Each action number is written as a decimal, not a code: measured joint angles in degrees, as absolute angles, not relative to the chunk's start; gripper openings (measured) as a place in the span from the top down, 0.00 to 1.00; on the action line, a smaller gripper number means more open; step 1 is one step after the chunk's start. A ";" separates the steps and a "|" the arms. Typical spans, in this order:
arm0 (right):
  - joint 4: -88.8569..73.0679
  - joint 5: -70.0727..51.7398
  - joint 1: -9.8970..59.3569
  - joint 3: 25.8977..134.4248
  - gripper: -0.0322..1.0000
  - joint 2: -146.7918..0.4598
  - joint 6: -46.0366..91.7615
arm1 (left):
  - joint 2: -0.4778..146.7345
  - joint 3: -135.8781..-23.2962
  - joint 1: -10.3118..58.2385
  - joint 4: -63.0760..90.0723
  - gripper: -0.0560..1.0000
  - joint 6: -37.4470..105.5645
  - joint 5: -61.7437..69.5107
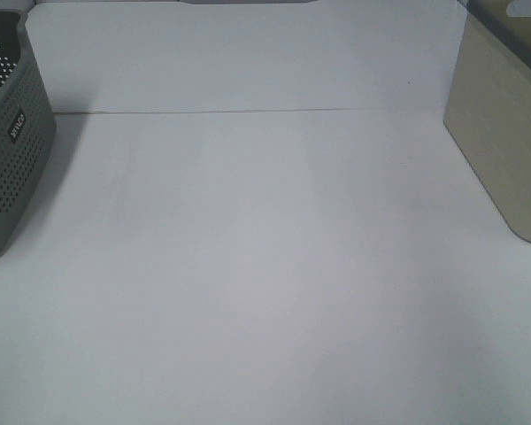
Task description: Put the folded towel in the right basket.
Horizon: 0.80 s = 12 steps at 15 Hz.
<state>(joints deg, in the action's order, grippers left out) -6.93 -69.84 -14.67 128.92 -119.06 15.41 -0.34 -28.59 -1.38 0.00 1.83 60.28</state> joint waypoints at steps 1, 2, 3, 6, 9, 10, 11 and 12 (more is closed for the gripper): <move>-6.93 -69.84 -14.67 128.92 0.24 -119.06 14.95 | -0.34 -28.59 -1.38 0.00 0.11 1.83 60.28; -6.93 -69.84 -14.67 128.92 0.17 -119.06 13.92 | -0.34 -28.59 -1.38 0.00 0.11 1.83 60.28; -6.88 -69.84 -14.67 128.92 0.14 -118.72 11.97 | -0.34 -28.59 -1.38 0.00 0.11 1.83 60.28; -10.71 -69.84 -14.55 128.92 0.12 -115.68 8.88 | -0.34 -28.59 -1.38 0.00 0.11 1.83 60.28; -17.13 -69.73 -12.15 128.29 0.12 -110.87 8.94 | -0.34 -28.59 -1.38 0.00 0.11 1.83 60.28; -16.84 -69.73 -10.37 127.20 0.12 -108.98 9.11 | -0.34 -28.59 -1.38 0.00 0.11 1.83 60.28; -16.10 -69.67 -8.14 125.54 0.12 -106.74 9.22 | -0.34 -28.59 -1.38 0.00 0.11 1.83 60.28; -14.61 -69.67 -6.13 122.90 0.12 -104.56 9.40 | -0.34 -28.59 -1.38 0.00 0.11 1.83 60.28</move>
<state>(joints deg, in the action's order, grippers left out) -14.61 -69.67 -6.13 122.90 -104.56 9.40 -0.34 -28.59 -1.38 0.00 1.83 60.28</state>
